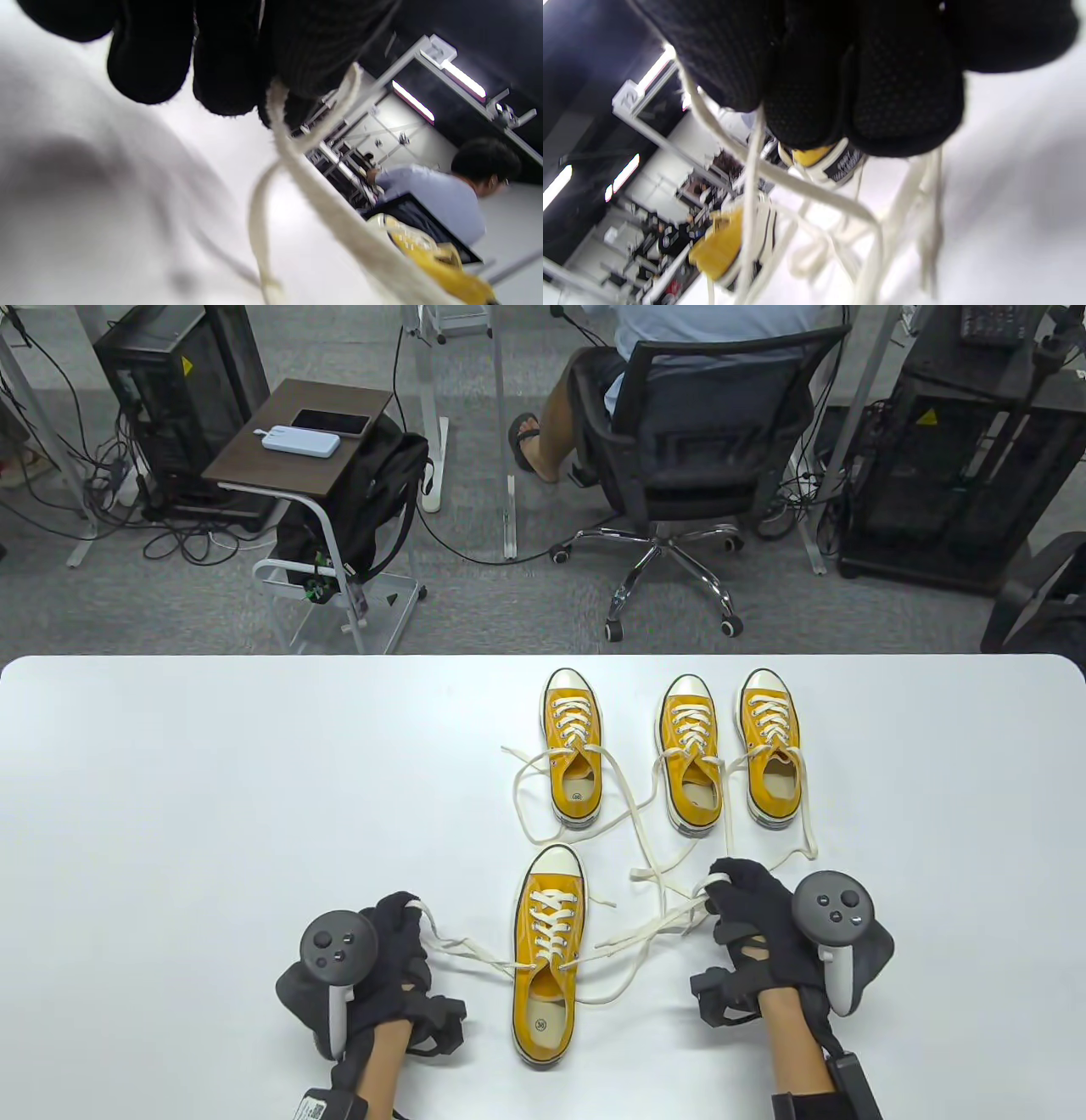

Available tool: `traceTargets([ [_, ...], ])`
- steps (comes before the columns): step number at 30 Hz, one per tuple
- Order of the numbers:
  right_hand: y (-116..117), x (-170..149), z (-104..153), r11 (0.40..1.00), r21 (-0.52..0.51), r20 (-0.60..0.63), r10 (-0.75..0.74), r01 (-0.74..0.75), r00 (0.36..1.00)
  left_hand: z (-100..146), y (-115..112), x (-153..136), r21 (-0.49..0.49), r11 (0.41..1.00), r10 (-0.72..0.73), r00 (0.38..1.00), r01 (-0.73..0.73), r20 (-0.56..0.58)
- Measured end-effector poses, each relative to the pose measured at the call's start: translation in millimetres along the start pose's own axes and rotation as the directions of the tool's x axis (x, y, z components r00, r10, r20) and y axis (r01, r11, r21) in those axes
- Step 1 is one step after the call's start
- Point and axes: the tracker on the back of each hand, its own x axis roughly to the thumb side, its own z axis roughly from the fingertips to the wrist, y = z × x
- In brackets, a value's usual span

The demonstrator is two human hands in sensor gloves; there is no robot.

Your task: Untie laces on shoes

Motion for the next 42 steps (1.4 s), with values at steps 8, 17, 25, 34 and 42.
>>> traceTargets([
  [8,25,5,2,0.981,0.103,0.025,0.165,-0.167,0.986,2,-5,11,-0.103,0.976,-0.193,0.981,0.192,0.005],
  [17,12,1,-2,0.99,0.068,-0.015,0.126,-0.124,0.992,15,18,29,-0.029,0.988,-0.149,0.984,0.152,0.1],
  [25,7,1,-1,0.993,0.06,-0.01,0.1,-0.099,0.995,56,22,76,-0.192,0.965,-0.089,0.913,0.177,0.398],
  [34,7,1,-2,0.994,0.069,-0.002,0.091,-0.09,0.996,91,-23,103,-0.414,0.732,-0.238,0.773,0.541,0.588],
  [42,7,1,-2,0.994,0.079,0.001,0.077,-0.077,0.997,105,-63,104,-0.304,0.558,-0.48,0.6,0.772,0.64],
])
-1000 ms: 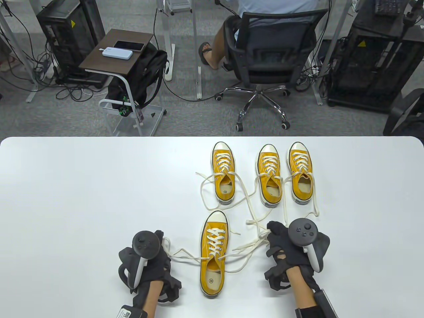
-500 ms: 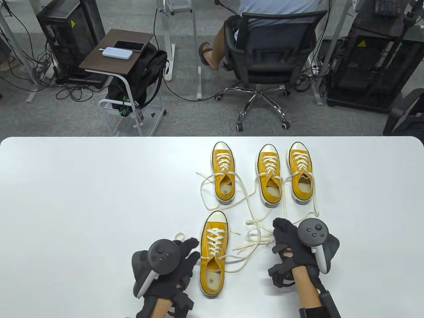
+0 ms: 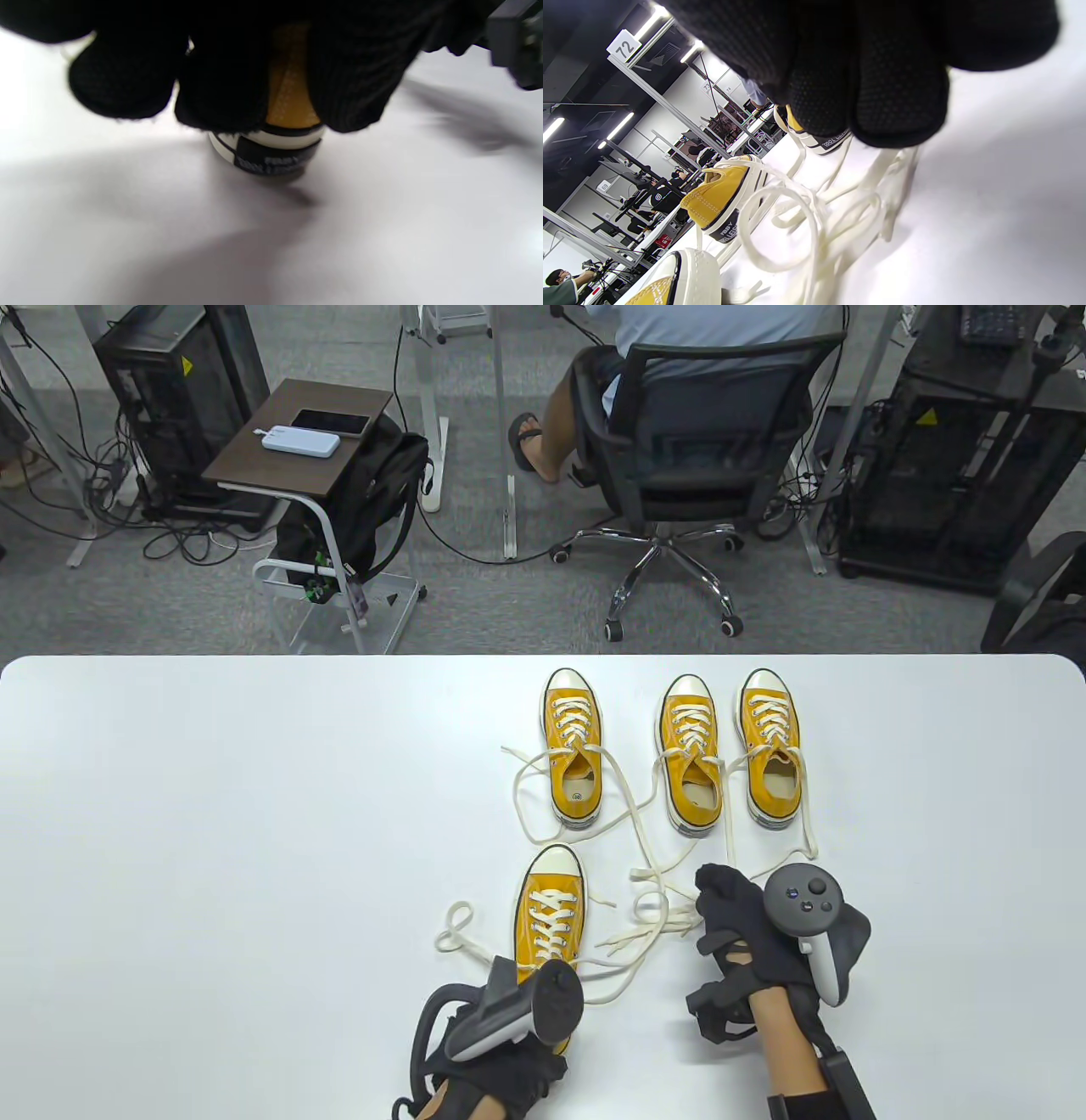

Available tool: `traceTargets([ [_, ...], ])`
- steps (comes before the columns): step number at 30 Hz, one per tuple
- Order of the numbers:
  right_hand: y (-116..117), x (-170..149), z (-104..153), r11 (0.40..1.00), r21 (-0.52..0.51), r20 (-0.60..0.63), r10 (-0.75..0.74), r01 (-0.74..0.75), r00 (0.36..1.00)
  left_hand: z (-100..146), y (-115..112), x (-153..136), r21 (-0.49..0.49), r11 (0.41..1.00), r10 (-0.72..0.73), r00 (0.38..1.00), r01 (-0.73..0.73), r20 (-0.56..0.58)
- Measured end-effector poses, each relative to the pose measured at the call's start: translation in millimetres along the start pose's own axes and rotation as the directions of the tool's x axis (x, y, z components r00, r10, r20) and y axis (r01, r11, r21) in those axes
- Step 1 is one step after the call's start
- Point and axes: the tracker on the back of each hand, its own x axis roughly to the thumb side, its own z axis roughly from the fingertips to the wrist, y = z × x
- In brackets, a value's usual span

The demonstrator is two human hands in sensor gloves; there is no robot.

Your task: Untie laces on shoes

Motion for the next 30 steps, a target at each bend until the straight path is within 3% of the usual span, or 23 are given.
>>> traceTargets([
  [4,-2,-1,0,1.0,-0.002,0.0,-0.018,0.018,1.0,6,2,8,0.066,0.995,-0.075,0.997,0.076,-0.005],
  [9,-7,-2,-1,0.999,-0.011,0.0,-0.042,0.042,0.999,32,27,5,0.323,0.946,-0.017,0.999,0.032,-0.051],
  [14,-8,-2,-1,0.998,-0.009,-0.001,-0.056,0.056,0.998,44,41,-12,0.41,0.907,0.142,0.987,-0.101,-0.071],
  [21,-10,-2,-1,0.997,-0.012,0.002,-0.078,0.078,0.997,58,78,-28,0.514,0.853,0.178,0.975,-0.085,-0.135],
  [30,-13,-2,-1,0.994,-0.016,0.009,-0.104,0.104,0.995,23,130,-63,0.61,0.793,0.206,0.942,0.0,-0.267],
])
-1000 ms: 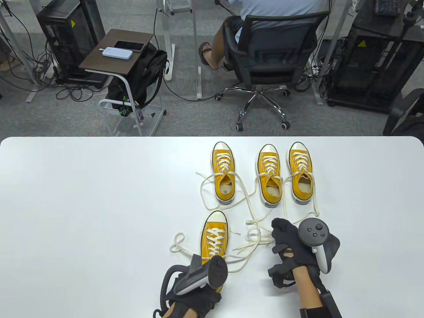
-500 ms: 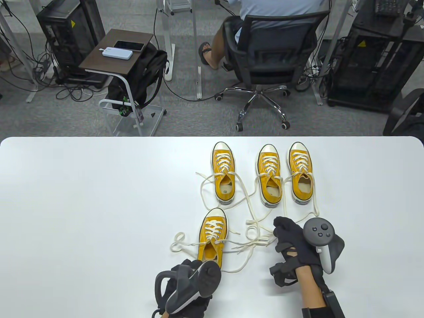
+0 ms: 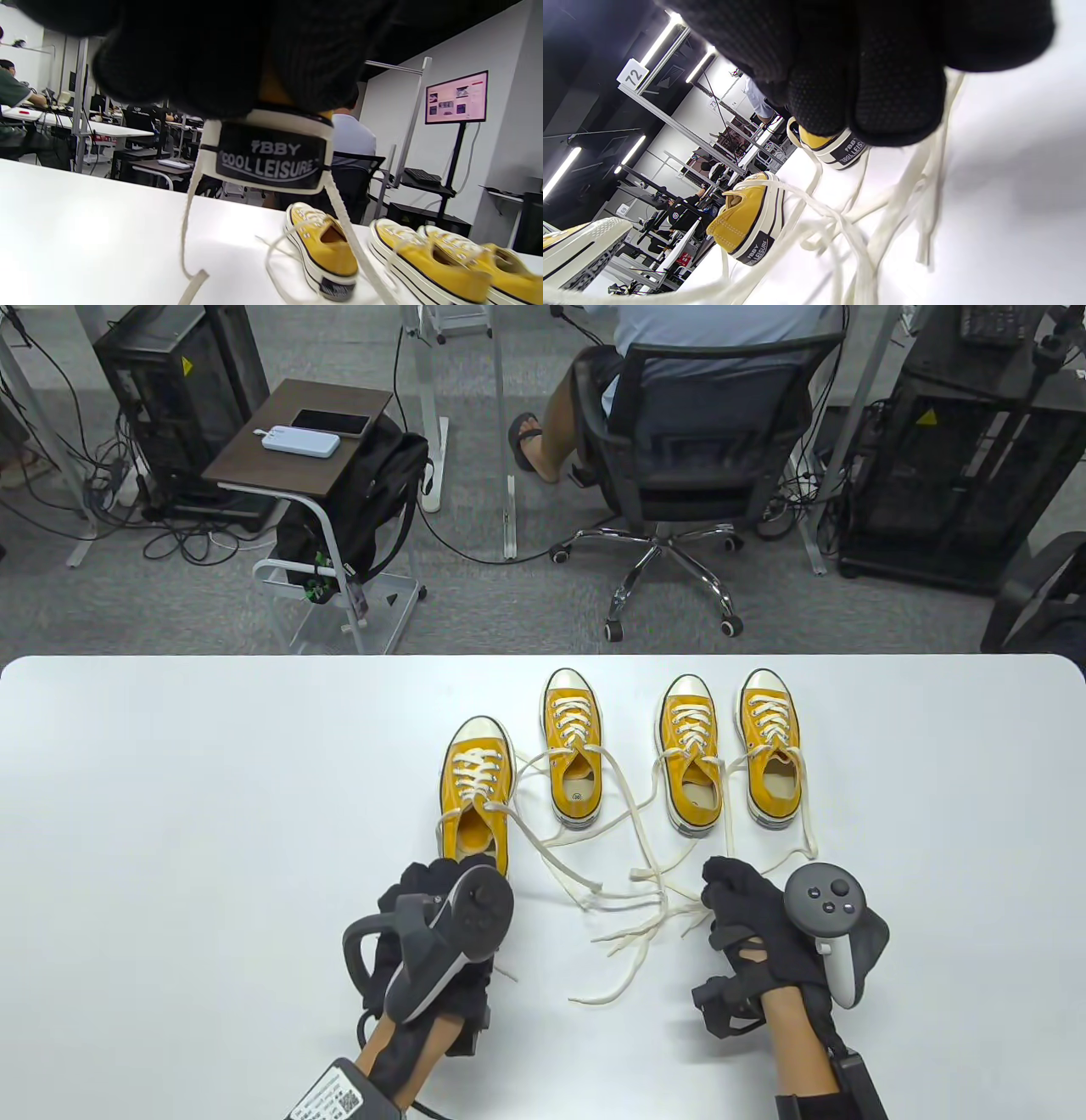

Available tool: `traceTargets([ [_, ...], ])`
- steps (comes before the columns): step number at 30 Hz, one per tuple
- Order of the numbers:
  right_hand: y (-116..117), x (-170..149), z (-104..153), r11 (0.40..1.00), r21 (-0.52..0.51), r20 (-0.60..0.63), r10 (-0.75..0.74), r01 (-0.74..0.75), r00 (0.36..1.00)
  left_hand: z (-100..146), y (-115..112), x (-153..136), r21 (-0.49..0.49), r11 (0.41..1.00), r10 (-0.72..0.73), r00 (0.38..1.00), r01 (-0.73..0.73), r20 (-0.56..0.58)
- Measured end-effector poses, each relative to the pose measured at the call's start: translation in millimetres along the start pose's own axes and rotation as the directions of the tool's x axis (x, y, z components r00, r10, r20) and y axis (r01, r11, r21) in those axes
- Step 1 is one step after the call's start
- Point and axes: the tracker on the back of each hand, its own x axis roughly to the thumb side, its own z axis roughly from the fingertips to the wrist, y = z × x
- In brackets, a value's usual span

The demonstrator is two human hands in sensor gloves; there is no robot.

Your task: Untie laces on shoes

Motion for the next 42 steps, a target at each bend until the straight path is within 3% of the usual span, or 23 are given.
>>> traceTargets([
  [8,-3,-2,-2,1.0,0.002,-0.006,-0.022,0.022,1.0,-63,-19,6,0.007,0.999,-0.04,0.997,0.041,-0.07],
  [22,-8,-4,-3,0.999,-0.006,-0.017,-0.041,0.041,0.999,-135,-107,3,-0.047,0.995,-0.1,0.978,0.092,-0.186],
  [30,-11,-5,-4,0.999,-0.013,-0.024,-0.053,0.052,0.998,-135,-145,-9,-0.078,0.991,-0.121,0.972,0.108,-0.2],
  [33,-10,-4,-4,0.998,-0.008,-0.022,-0.055,0.054,0.998,-127,-158,-15,-0.037,0.996,-0.091,0.979,0.085,-0.185],
  [35,-8,-2,-4,0.999,-0.001,-0.015,-0.053,0.053,0.998,-123,-167,-17,-0.086,0.991,-0.119,0.977,0.105,-0.18],
  [38,-5,-1,-4,0.999,0.01,-0.006,-0.047,0.047,0.999,-118,-169,-17,-0.071,0.991,-0.126,0.978,0.116,-0.166],
  [39,-4,-1,-3,0.999,0.015,-0.003,-0.043,0.043,0.999,-118,-167,-17,-0.112,0.987,-0.135,0.977,0.117,-0.164],
  [42,-2,0,-3,0.999,0.02,0.009,-0.039,0.039,0.999,-110,-151,-17,-0.134,0.987,-0.115,0.973,0.089,-0.2],
])
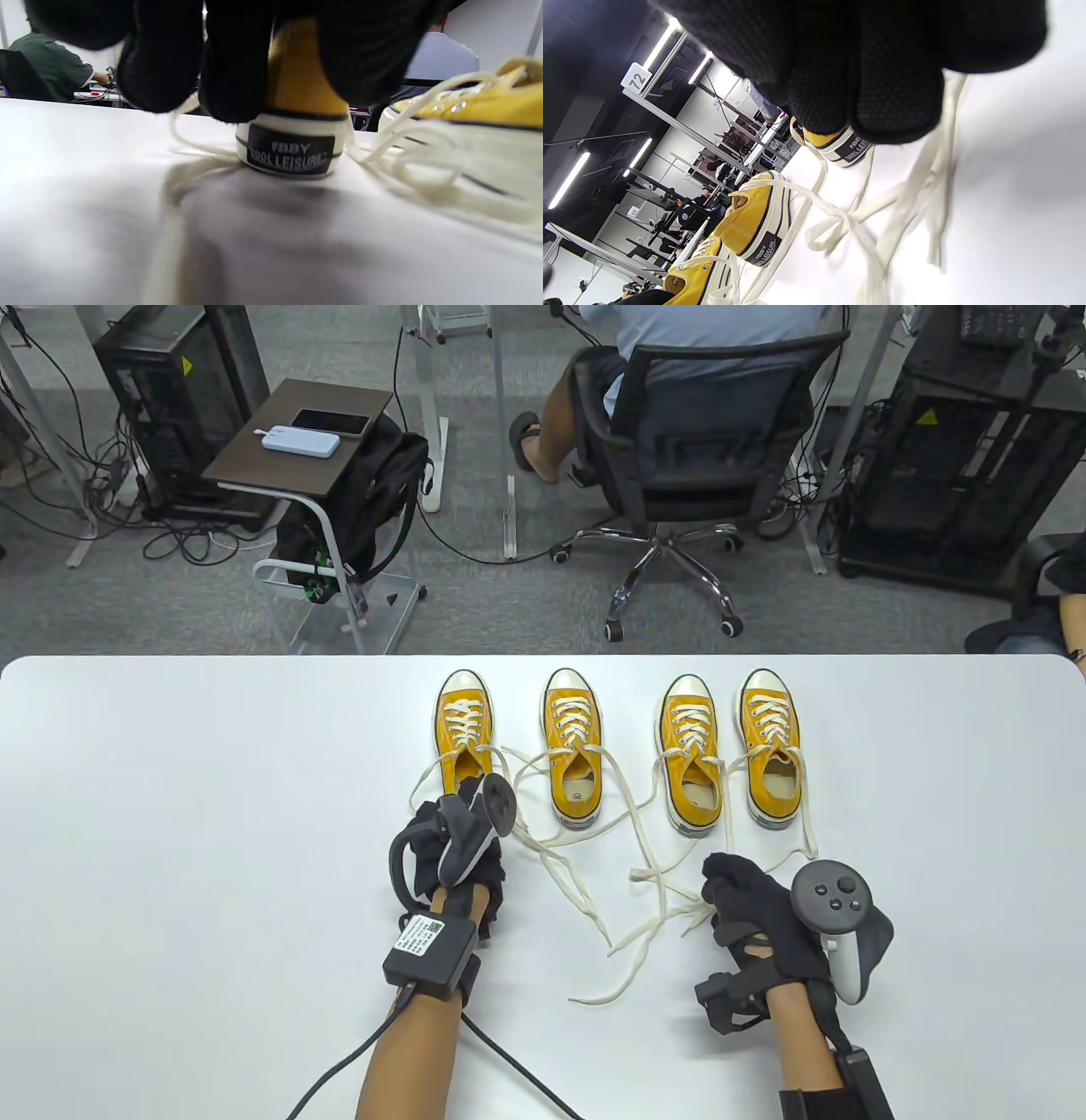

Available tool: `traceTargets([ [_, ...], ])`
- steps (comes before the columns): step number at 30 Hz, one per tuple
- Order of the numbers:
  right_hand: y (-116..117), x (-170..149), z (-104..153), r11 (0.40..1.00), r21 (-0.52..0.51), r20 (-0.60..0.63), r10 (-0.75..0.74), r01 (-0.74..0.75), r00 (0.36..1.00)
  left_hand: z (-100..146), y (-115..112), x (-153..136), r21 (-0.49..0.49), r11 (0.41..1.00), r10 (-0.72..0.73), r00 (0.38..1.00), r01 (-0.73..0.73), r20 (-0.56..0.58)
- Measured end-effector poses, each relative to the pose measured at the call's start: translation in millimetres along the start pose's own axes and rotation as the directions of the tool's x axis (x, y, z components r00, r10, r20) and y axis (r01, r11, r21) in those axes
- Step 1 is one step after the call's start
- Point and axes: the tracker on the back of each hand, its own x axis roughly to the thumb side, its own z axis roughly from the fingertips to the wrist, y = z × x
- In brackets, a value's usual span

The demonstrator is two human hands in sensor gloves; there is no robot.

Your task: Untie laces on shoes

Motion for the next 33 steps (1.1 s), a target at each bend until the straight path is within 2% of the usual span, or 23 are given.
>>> traceTargets([
  [3,2,3,2,1.0,0.002,0.033,-0.007,0.007,0.999,19,23,-5,0.051,0.993,0.105,0.994,-0.107,0.035],
  [8,9,13,7,1.0,0.002,0.125,0.015,-0.015,0.992,64,46,-10,0.021,0.957,0.284,0.947,-0.29,0.152],
  [11,17,23,15,0.989,-0.05,0.24,0.149,-0.141,0.959,95,51,-13,0.011,0.932,0.353,0.91,-0.364,0.217],
  [14,30,36,25,0.931,-0.165,0.381,0.366,-0.327,0.849,114,51,-17,0.053,0.918,0.36,0.883,-0.392,0.3],
  [18,46,45,36,0.875,-0.23,0.434,0.484,-0.426,0.76,120,48,-20,0.007,0.956,0.272,0.898,-0.292,0.345],
  [21,53,47,39,0.827,-0.242,0.431,0.56,-0.507,0.707,121,39,-20,-0.079,0.977,0.213,0.913,-0.198,0.349],
  [24,56,47,39,0.823,-0.21,0.419,0.564,-0.528,0.712,120,35,-18,-0.155,0.973,0.214,0.912,-0.168,0.351],
  [30,55,41,37,0.827,-0.173,0.396,0.555,-0.535,0.731,124,34,-12,-0.164,0.973,0.213,0.904,-0.162,0.371],
  [33,57,41,37,0.831,-0.147,0.397,0.546,-0.536,0.738,123,31,-10,-0.188,0.972,0.197,0.918,-0.139,0.343],
])
